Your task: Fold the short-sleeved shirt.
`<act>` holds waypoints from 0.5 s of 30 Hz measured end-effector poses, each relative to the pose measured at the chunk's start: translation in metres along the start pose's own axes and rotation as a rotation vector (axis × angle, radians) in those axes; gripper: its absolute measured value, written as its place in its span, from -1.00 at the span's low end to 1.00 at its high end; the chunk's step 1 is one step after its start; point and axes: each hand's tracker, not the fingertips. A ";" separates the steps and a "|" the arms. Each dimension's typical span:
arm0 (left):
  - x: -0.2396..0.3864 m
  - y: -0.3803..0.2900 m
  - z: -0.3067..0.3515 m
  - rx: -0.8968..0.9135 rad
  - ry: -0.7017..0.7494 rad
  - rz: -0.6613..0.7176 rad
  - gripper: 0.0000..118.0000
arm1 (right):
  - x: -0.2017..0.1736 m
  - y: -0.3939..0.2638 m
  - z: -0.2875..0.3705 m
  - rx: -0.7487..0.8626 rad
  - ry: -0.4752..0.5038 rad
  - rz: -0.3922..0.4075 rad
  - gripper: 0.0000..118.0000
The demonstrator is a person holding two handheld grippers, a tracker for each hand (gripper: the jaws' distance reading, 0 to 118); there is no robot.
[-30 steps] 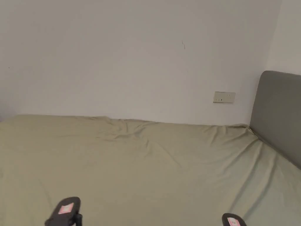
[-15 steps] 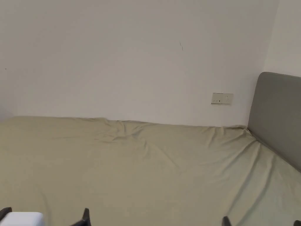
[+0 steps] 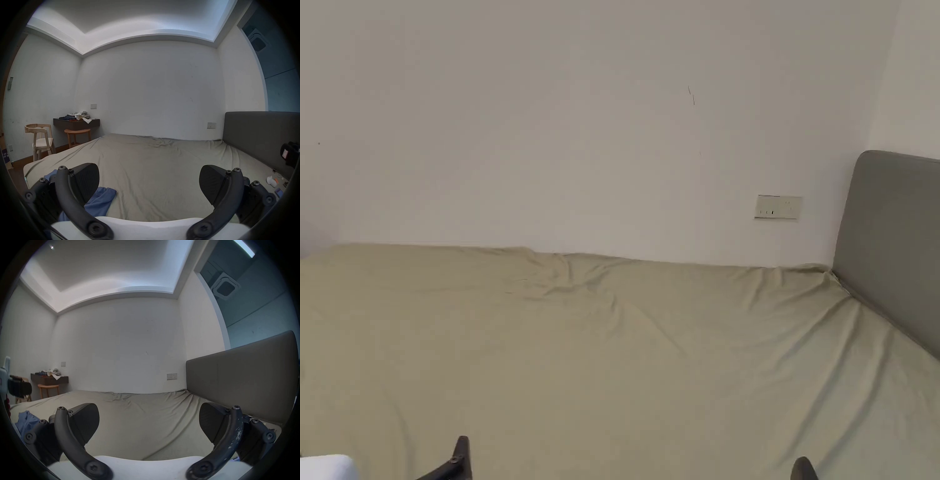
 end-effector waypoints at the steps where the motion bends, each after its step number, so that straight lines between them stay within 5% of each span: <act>1: 0.000 -0.001 -0.001 -0.020 -0.004 -0.006 1.00 | 0.000 0.000 0.000 0.001 -0.002 0.003 1.00; 15: 0.005 0.001 -0.002 -0.022 -0.051 -0.015 1.00 | 0.001 0.007 0.000 -0.012 -0.005 0.014 1.00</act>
